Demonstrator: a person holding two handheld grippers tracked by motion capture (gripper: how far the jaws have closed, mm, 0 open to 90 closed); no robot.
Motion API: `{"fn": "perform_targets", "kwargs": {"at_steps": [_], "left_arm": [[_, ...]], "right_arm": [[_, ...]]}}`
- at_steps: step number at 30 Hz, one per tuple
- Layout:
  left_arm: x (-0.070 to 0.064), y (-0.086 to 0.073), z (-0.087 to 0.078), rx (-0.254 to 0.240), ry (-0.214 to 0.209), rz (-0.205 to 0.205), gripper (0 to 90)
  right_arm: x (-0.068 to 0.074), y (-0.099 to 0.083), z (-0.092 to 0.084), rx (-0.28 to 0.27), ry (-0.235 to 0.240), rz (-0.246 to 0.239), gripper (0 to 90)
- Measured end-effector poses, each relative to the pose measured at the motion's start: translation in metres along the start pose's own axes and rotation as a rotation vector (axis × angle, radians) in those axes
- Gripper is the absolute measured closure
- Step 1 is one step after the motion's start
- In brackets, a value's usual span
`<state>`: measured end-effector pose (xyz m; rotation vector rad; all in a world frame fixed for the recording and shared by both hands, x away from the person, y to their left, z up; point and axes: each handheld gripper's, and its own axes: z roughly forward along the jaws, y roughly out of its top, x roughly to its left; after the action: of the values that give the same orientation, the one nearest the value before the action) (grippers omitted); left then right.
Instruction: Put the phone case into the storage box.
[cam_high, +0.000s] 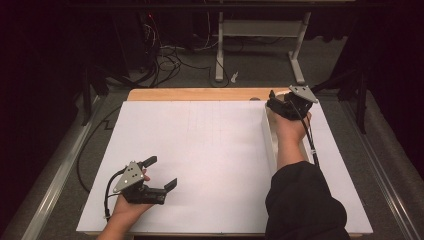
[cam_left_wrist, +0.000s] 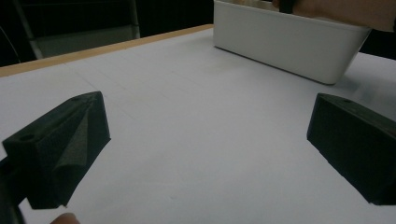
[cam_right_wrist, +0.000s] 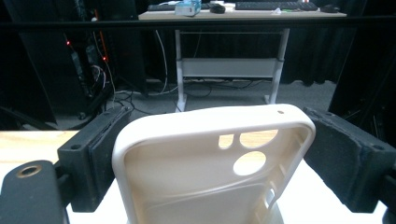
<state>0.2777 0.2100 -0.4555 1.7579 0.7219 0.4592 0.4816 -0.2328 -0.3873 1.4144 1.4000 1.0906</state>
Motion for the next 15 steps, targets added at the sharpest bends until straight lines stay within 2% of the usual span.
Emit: {"fn": "perform_targets", "kwargs": {"at_steps": [7,15], "left_arm": [[-0.0002,0.0000,0.0005,0.000,-0.002,0.002,0.6],[-0.0004,-0.0001,0.0006,0.002,-0.003,0.003,0.6]], "right_arm": [[-0.0008,0.0004,0.0030,-0.009,-0.018,0.008,11.6],[0.0052,0.0027,0.0078,0.001,-0.034,-0.014,11.5]]}}
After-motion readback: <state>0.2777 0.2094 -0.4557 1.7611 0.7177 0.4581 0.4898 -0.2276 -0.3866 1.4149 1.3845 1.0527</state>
